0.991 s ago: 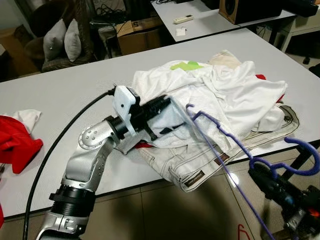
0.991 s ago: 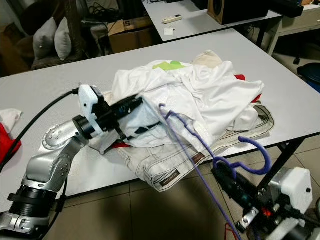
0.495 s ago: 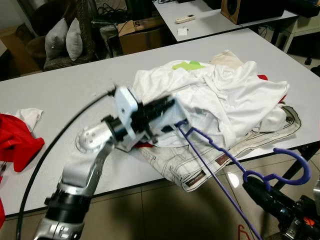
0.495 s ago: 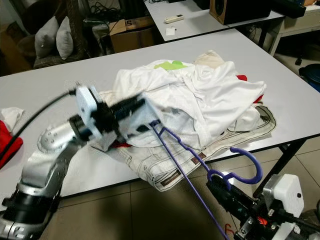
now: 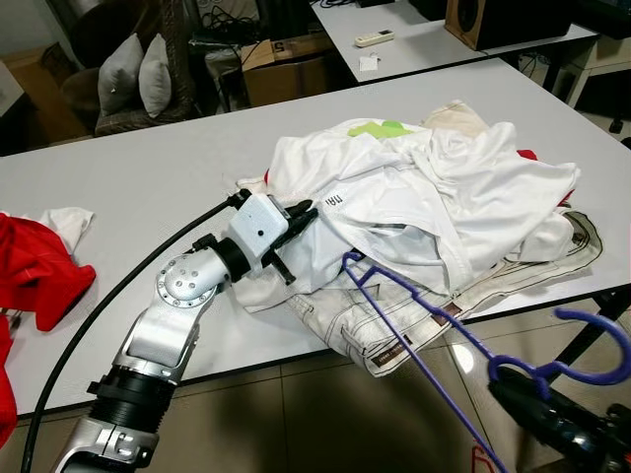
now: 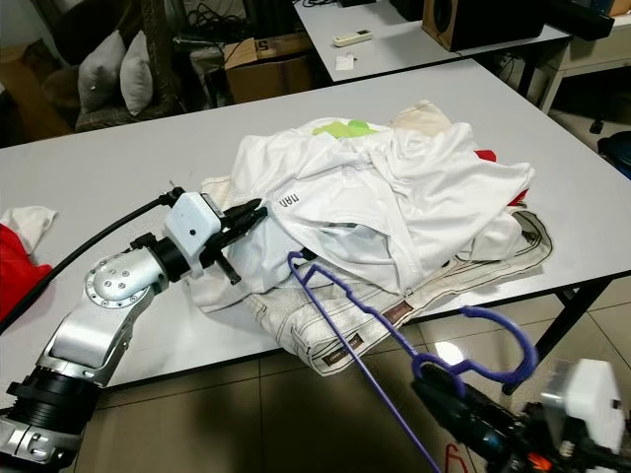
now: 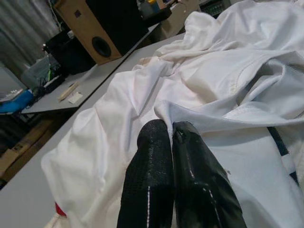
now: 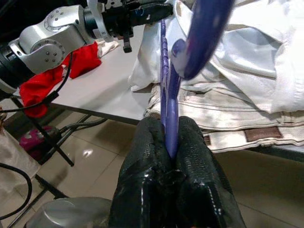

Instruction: Hang hanger

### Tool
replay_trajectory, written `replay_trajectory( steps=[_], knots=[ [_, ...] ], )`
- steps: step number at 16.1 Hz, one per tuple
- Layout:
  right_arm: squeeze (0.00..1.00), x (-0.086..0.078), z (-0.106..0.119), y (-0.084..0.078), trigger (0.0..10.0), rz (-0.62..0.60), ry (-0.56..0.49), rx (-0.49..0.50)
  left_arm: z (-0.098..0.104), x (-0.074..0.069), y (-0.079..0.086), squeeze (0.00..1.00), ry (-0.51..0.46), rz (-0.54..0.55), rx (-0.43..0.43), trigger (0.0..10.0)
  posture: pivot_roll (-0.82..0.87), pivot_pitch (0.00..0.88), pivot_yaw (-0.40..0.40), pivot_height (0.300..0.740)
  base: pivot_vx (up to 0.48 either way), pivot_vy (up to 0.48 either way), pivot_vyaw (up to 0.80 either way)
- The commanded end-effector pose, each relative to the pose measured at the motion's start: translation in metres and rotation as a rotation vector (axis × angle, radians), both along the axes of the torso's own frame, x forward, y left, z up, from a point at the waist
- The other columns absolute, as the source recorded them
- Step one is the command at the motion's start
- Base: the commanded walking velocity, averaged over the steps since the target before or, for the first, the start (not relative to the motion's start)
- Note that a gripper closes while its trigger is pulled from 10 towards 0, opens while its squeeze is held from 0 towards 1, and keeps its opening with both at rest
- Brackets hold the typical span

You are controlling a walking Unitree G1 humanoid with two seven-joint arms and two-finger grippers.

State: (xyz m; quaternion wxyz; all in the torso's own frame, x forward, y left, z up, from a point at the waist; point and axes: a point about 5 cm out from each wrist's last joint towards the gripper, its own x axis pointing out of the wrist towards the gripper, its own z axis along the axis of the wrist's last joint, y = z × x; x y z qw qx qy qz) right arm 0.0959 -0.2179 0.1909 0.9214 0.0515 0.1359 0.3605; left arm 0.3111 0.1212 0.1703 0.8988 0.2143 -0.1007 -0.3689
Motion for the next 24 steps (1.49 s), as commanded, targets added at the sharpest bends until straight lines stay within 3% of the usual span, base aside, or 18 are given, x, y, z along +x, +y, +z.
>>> replay_trajectory(
  steps=[1,5,15,20,24],
  knots=[
    [0.0,-0.003,0.007,0.003,10.0,0.024,-0.031,0.002,-0.001,0.004,0.004,0.0,-0.01,0.028,0.027,0.0,-0.08,0.058,0.151,0.74,0.0,0.0,0.0],
    [0.0,0.01,0.006,-0.015,10.0,-0.142,-0.048,0.007,-0.004,0.002,0.005,0.0,-0.034,0.019,0.038,0.0,-0.08,0.056,0.152,0.74,0.0,0.0,0.0],
    [0.0,0.03,-0.016,-0.011,10.0,-0.154,0.046,0.002,0.017,-0.025,-0.005,0.0,-0.172,-0.075,-0.128,0.0,-0.07,0.043,0.117,0.74,0.0,0.0,0.0],
    [0.0,0.039,-0.024,-0.012,10.0,-0.126,0.093,0.0,0.019,-0.035,-0.002,0.0,-0.211,-0.069,-0.137,0.0,-0.06,0.042,0.065,0.74,0.0,0.0,0.0],
    [0.0,0.048,-0.02,-0.019,10.0,-0.164,0.089,0.071,0.017,-0.046,-0.005,0.0,-0.257,-0.095,-0.076,0.0,-0.06,0.047,0.04,0.74,0.0,0.0,0.0]
  ],
)
